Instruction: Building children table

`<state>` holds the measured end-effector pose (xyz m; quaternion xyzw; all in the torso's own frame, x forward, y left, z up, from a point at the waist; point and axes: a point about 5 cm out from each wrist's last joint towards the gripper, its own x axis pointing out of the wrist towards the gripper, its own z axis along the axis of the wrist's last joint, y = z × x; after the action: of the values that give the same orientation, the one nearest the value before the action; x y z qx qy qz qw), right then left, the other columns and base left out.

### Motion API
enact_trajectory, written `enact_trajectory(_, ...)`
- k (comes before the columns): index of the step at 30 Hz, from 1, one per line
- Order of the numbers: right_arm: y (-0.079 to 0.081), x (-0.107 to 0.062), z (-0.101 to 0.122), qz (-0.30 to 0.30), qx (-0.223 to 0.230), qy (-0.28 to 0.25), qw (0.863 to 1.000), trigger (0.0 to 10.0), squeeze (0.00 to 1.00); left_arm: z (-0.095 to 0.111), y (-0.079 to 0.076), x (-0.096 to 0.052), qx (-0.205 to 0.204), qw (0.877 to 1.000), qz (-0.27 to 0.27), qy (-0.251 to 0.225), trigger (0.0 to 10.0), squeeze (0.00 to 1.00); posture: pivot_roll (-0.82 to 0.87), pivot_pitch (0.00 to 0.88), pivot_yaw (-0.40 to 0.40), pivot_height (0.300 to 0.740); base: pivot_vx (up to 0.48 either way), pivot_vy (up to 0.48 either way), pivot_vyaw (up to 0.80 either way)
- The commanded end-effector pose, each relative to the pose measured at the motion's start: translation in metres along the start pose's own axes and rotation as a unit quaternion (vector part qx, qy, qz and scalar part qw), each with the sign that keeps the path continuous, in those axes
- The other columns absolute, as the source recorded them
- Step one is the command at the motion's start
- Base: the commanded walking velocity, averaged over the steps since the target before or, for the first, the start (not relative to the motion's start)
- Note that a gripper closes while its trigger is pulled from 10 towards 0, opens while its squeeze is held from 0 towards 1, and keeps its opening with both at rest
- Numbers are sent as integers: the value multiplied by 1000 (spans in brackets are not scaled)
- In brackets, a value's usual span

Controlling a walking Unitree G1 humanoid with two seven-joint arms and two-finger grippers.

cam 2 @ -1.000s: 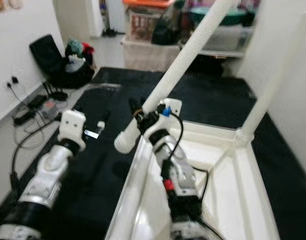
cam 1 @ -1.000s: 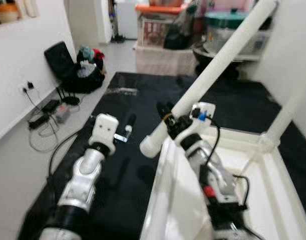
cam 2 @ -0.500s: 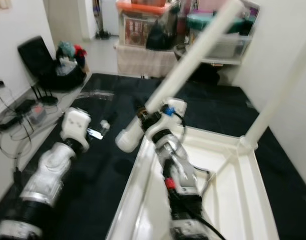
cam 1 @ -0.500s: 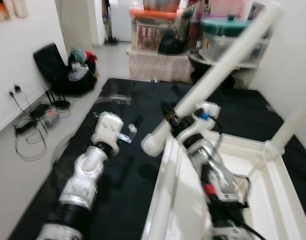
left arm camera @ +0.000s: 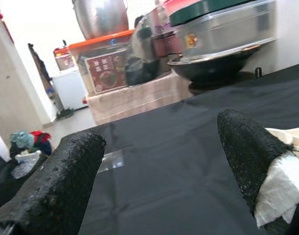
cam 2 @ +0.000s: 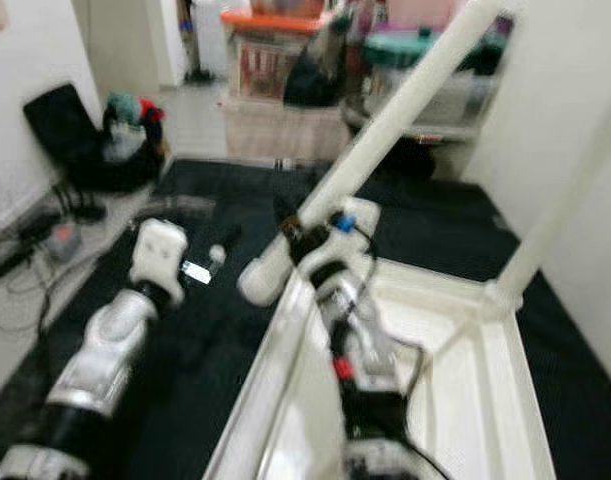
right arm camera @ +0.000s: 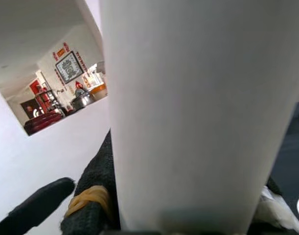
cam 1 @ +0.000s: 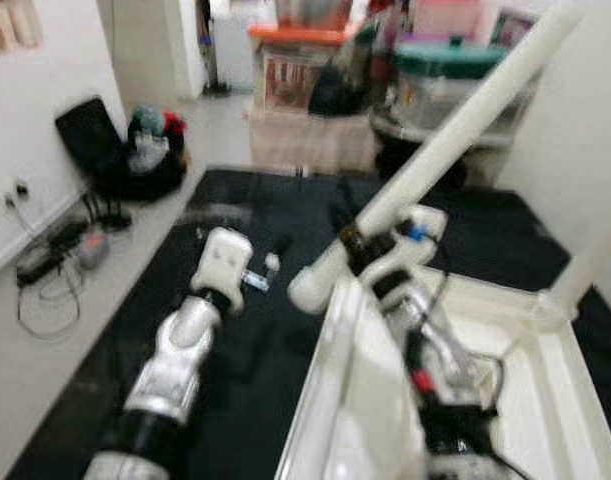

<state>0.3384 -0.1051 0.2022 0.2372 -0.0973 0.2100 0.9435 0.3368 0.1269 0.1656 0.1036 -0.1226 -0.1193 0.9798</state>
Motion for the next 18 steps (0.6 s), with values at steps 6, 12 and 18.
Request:
enact_trajectory(6,-6,-4,2,-11,-4,-5,1000,0,0,-3,-4,-3,-7,1000,-3,2,10000,0,20,0,-59,740,0,0,0)
enact_trajectory(12,-5,-3,3,-9,-6,-7,1000,0,0,-2,-6,-2,-11,1000,-7,-1,10000,0,9,0,-53,740,0,0,0)
enact_trajectory(18,-7,-6,3,-13,-7,-8,1000,0,0,-1,-7,-1,-19,1000,-12,-3,10000,0,12,0,-47,740,-101,0,0)
